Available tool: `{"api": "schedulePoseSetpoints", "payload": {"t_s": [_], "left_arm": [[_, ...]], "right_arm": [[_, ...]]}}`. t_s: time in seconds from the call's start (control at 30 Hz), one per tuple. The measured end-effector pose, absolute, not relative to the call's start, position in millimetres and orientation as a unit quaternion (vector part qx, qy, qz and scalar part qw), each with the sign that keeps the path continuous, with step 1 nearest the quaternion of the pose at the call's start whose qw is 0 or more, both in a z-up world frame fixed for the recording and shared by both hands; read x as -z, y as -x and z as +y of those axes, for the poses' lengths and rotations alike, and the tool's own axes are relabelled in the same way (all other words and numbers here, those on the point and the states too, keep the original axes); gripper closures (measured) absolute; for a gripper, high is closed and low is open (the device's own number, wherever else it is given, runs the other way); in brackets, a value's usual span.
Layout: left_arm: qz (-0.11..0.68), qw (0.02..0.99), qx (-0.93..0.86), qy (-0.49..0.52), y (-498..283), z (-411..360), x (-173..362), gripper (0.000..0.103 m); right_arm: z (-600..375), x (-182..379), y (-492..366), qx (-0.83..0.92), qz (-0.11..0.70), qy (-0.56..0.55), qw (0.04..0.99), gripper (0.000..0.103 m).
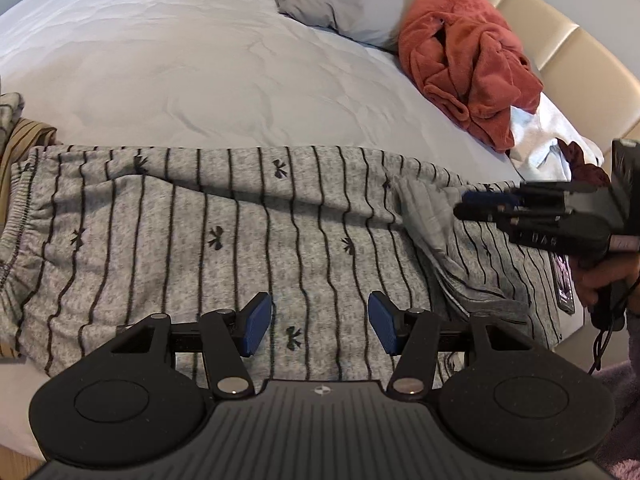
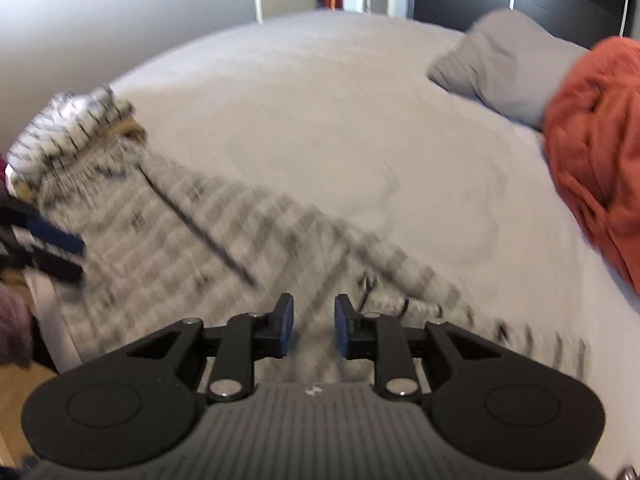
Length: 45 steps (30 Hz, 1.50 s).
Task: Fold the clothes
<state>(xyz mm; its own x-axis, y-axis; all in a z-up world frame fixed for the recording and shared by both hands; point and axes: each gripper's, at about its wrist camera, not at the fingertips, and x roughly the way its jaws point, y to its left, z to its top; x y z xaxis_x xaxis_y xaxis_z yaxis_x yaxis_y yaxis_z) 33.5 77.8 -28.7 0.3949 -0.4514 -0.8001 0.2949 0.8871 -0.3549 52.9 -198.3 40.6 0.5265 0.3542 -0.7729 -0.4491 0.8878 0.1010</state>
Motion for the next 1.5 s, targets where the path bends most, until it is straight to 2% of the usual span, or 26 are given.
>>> {"api": "schedulePoseSetpoints", "payload": {"t_s": [0.03,0.1,0.17,0.33,0.57,0.6,0.63,0.67,0.73,0.83,0.97,1.1,1.27,1.33,1.37,1.4,1.5], "left_arm": [[0.502,0.832,0.223,0.080,-33,79,28,0.051],[0.502,0.832,0.221,0.084,-32,82,28,0.051],[0.505,0.830,0.221,0.085,-30,84,29,0.051],[0.508,0.820,0.249,0.082,-24,73,29,0.051],[0.497,0.801,0.327,0.074,-8,41,24,0.048],[0.496,0.799,0.332,0.072,-6,37,24,0.048],[0.495,0.798,0.335,0.070,-4,32,25,0.048],[0.496,0.798,0.336,0.069,-2,29,25,0.048],[0.499,0.796,0.335,0.075,0,23,29,0.048],[0.505,0.788,0.339,0.097,0,18,35,0.047],[0.504,0.784,0.341,0.124,-3,9,40,0.043],[0.506,0.779,0.338,0.149,-9,-4,44,0.042],[0.508,0.779,0.322,0.178,-20,-18,47,0.042],[0.508,0.782,0.313,0.180,-24,-22,47,0.042],[0.507,0.784,0.310,0.180,-25,-23,46,0.042],[0.507,0.786,0.305,0.179,-27,-25,46,0.042],[0.511,0.789,0.290,0.180,-32,-28,49,0.042]], "right_arm": [[-197,-44,-52,-0.230,0.429,0.056,0.872,0.073],[-204,-50,-43,-0.225,0.436,0.047,0.870,0.062],[-212,-54,-32,-0.218,0.445,0.034,0.868,0.058],[-248,-41,22,-0.185,0.483,-0.017,0.856,0.057],[-265,-5,55,-0.196,0.503,-0.116,0.834,0.052],[-268,0,59,-0.197,0.505,-0.131,0.830,0.057],[-267,1,62,-0.203,0.500,-0.144,0.829,0.067],[-265,0,63,-0.211,0.494,-0.149,0.830,0.089],[-253,-7,72,-0.236,0.485,-0.122,0.833,0.090],[-235,-12,85,-0.276,0.478,-0.097,0.828,0.084],[-217,-1,94,-0.314,0.499,-0.082,0.804,0.068],[-213,-1,101,-0.325,0.499,-0.053,0.802,0.066],[-237,-25,102,-0.268,0.446,-0.049,0.853,0.066],[-251,-28,99,-0.228,0.430,-0.063,0.871,0.071],[-256,-26,95,-0.208,0.428,-0.071,0.877,0.080],[-258,-23,91,-0.193,0.430,-0.075,0.879,0.082],[-254,-10,80,-0.184,0.446,-0.072,0.873,0.082]]}}
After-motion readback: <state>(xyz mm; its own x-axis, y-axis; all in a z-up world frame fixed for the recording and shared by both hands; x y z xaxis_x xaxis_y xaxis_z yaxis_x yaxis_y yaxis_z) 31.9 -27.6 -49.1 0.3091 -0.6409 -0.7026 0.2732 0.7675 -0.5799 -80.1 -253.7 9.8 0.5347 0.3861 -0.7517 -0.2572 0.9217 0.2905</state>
